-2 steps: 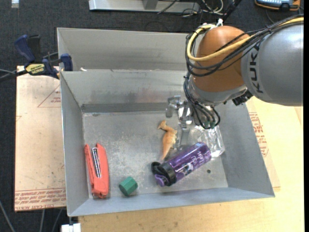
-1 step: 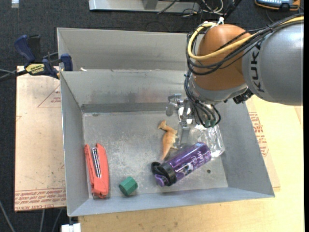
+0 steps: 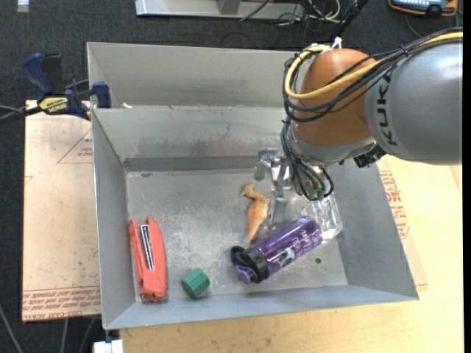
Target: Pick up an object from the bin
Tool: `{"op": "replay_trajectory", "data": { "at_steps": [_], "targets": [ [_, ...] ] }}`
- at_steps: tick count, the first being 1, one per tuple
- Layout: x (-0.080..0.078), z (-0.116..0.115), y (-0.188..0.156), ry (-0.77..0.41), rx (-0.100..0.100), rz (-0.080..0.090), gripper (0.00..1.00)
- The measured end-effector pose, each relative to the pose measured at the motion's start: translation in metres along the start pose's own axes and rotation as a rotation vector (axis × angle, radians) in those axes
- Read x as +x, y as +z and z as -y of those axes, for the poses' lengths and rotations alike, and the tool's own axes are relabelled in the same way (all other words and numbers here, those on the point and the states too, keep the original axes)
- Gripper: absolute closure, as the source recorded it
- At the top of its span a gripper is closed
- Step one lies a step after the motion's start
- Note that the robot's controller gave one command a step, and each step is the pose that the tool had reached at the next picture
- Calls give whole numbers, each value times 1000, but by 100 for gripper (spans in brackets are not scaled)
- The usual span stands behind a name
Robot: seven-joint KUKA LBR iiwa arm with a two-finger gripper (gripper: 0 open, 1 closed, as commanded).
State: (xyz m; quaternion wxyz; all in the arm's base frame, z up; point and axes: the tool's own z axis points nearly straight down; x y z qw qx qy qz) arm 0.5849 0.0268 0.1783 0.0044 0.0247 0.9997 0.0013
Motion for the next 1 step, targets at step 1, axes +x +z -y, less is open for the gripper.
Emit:
{"op": "replay_trajectory", "data": {
  "at_steps": [1],
  "targets": [
    [-7,25,53,49,0,-2,0]
  ]
}}
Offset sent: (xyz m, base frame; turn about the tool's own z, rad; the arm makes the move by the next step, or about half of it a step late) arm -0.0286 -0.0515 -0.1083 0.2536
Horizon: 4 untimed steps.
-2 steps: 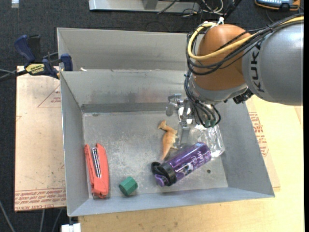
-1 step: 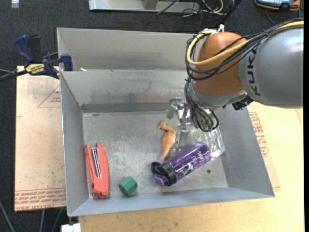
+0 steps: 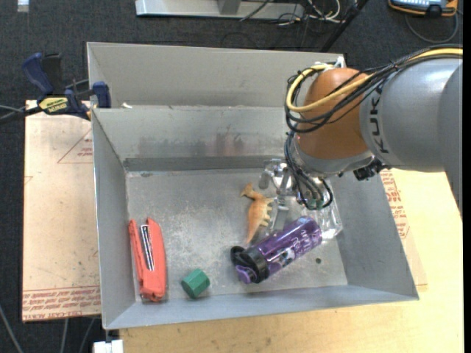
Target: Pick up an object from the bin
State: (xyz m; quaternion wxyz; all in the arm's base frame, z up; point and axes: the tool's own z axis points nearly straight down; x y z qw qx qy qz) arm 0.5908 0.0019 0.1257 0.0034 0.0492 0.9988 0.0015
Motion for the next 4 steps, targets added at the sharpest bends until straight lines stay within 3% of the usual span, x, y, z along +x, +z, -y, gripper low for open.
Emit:
{"op": "replay_trajectory", "data": {
  "at_steps": [1,2,3,4],
  "targets": [
    [16,17,35,117,0,0,0],
    [15,28,46,188,0,-1,0],
    [13,22,50,3,1,5,0],
    [18,2,53,-61,0,5,0]
  ]
}}
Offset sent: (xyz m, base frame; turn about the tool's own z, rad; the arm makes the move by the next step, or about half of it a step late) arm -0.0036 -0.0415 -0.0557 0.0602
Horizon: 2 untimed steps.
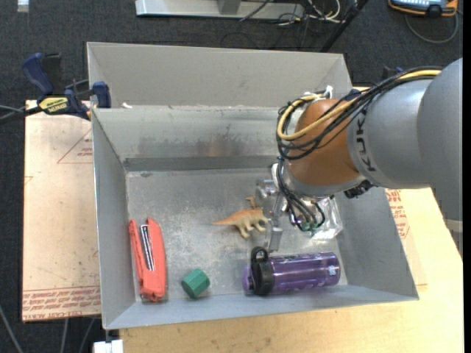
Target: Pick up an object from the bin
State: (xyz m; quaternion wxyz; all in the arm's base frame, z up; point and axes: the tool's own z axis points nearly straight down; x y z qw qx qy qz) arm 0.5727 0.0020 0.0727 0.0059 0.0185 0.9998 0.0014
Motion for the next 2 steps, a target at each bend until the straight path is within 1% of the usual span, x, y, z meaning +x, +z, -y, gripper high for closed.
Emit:
{"op": "replay_trajectory", "data": {
  "at_steps": [1,2],
  "targets": [
    [-3,-13,1,-91,1,3,0],
    [5,-47,2,263,-2,1,100]
  ]
}}
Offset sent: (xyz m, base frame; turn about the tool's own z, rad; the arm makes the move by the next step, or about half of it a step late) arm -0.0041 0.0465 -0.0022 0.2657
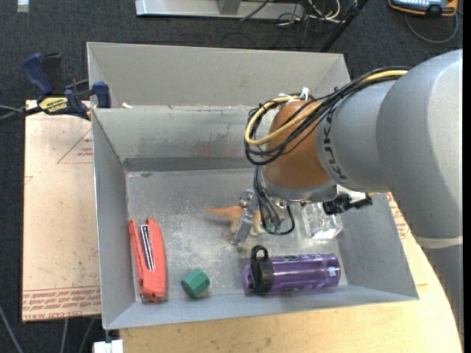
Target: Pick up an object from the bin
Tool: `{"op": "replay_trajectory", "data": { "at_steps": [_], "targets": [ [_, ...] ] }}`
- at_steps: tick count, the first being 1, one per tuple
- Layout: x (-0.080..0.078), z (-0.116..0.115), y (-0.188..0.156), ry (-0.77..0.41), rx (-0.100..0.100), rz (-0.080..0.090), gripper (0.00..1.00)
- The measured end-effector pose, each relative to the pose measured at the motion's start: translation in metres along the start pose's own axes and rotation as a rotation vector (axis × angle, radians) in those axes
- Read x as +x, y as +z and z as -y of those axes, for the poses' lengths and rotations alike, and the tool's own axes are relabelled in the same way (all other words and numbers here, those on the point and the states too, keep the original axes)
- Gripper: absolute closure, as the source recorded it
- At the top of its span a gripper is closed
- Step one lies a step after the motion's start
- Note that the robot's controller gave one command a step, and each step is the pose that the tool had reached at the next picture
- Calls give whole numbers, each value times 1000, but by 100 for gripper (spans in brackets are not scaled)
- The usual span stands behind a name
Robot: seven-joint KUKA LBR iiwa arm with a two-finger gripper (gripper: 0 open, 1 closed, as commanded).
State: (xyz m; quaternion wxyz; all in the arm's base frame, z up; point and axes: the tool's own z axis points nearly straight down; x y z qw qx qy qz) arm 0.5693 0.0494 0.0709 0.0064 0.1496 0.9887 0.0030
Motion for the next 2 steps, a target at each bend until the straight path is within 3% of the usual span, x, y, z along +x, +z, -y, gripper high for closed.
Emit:
{"op": "replay_trajectory", "data": {
  "at_steps": [1,2],
  "targets": [
    [0,0,0,0,0,0,100],
    [-2,0,-120,24,-1,2,100]
  ]
}}
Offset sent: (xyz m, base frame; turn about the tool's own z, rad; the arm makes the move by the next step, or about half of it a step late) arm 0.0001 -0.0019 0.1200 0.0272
